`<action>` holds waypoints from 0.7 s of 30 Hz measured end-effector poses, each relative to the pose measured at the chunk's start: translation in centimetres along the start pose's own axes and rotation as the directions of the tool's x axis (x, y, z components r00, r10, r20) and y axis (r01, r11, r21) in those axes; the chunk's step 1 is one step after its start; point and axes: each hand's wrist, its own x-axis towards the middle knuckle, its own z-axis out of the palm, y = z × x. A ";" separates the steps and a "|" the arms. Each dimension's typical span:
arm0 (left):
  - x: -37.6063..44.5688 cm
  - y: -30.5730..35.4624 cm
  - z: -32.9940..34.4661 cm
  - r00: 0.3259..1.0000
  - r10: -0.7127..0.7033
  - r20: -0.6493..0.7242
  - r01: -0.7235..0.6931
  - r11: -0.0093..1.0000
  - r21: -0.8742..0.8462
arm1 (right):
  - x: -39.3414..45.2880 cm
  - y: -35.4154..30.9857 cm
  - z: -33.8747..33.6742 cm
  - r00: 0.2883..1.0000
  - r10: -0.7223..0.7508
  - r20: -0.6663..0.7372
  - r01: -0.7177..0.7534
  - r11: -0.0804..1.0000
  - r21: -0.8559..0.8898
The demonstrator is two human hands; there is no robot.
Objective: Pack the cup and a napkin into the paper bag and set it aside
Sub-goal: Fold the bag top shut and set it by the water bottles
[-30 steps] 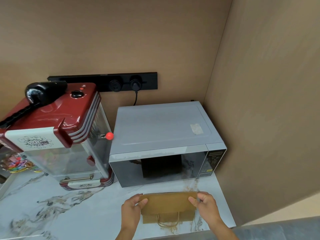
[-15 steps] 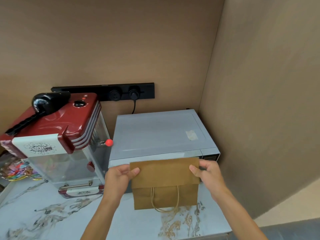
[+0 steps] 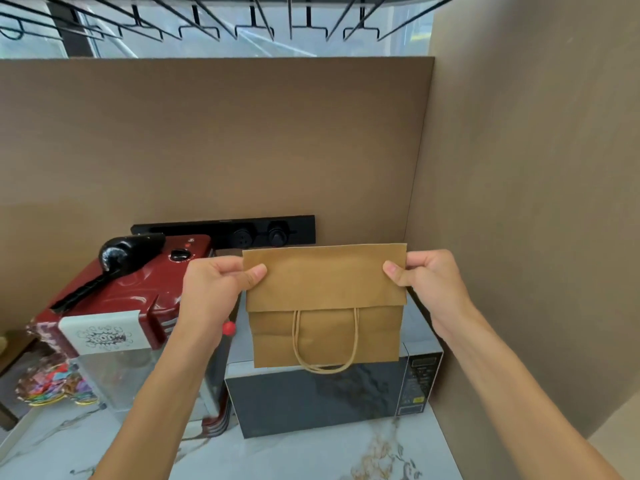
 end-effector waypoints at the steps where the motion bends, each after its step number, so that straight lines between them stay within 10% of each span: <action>1: 0.2 0.7 0.0 1.000 0.013 -0.017 -0.013 1.000 0.001 | 0.2 -0.7 0.0 1.000 -0.014 -0.003 0.014 1.000 -0.006; 21: 2.5 2.0 -1.3 0.978 0.164 0.132 -0.151 0.983 -0.102 | -4.0 -3.7 0.9 0.977 -0.069 -0.199 0.053 0.995 -0.081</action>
